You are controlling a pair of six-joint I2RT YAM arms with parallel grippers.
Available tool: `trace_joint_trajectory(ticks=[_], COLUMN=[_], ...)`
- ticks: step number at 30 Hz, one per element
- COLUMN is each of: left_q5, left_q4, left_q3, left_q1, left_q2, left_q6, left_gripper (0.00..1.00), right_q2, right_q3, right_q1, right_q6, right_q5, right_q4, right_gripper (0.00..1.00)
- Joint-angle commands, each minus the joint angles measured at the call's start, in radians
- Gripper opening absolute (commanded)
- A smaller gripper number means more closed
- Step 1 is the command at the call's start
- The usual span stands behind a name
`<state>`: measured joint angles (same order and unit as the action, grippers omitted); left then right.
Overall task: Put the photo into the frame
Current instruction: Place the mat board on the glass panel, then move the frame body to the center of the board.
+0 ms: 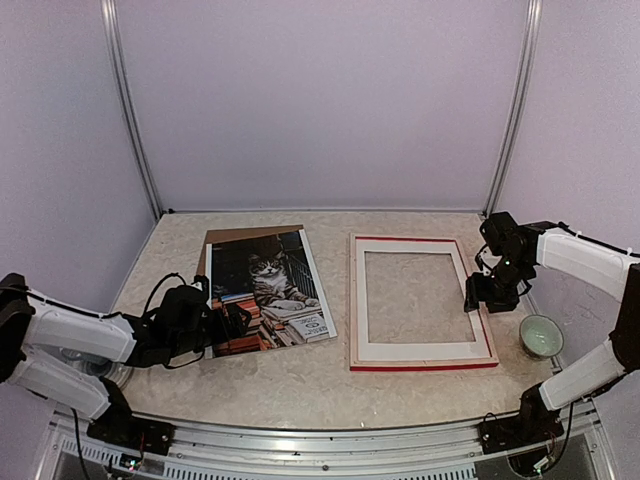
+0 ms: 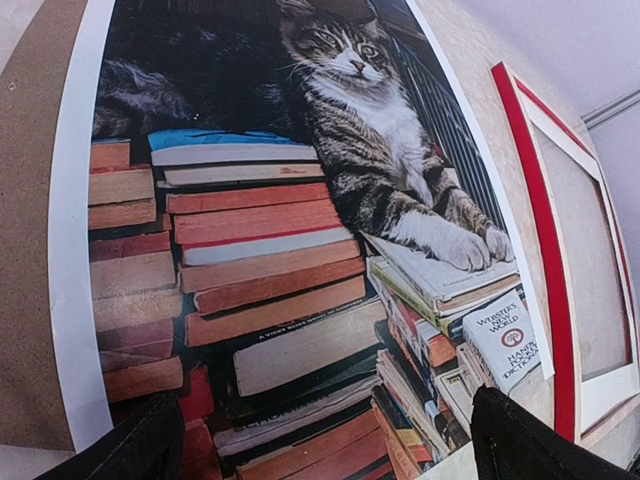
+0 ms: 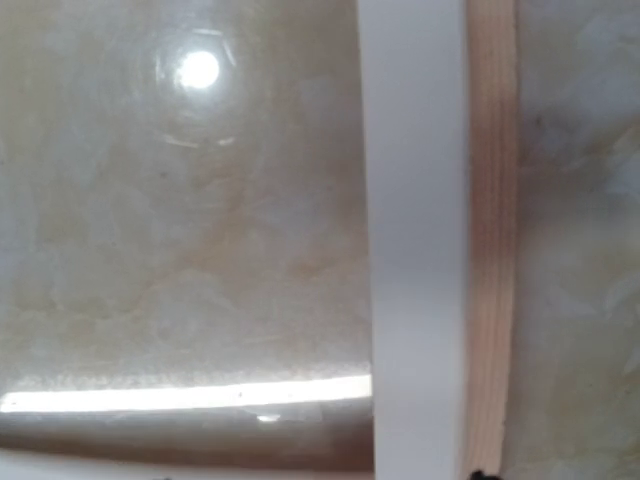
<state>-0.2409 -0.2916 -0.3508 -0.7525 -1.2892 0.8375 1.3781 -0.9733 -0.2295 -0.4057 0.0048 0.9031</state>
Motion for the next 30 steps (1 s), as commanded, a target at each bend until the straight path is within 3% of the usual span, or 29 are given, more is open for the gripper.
trace_joint_trajectory(ticks=[1,14,30], left_q5=[-0.008,-0.011,-0.049], left_q4=[0.002,-0.003,0.050], left_q3=[-0.020,-0.014,0.012], left_q1=[-0.004,-0.005,-0.007], left_q2=[0.006,0.003,0.079], left_q6=[-0.006,0.000,0.006], left_gripper=[0.99,0.99,0.99], right_q2=[0.004,0.060,0.250], right_q3=[-0.017,-0.024,-0.077], right_q1=[0.010,0.009,0.074], right_q6=[-0.009,-0.046,-0.050], right_q5=[0.032,0.115,0.210], right_q4=[0.023,-0.047,-0.302], right_gripper=[0.64,0.69,0.43])
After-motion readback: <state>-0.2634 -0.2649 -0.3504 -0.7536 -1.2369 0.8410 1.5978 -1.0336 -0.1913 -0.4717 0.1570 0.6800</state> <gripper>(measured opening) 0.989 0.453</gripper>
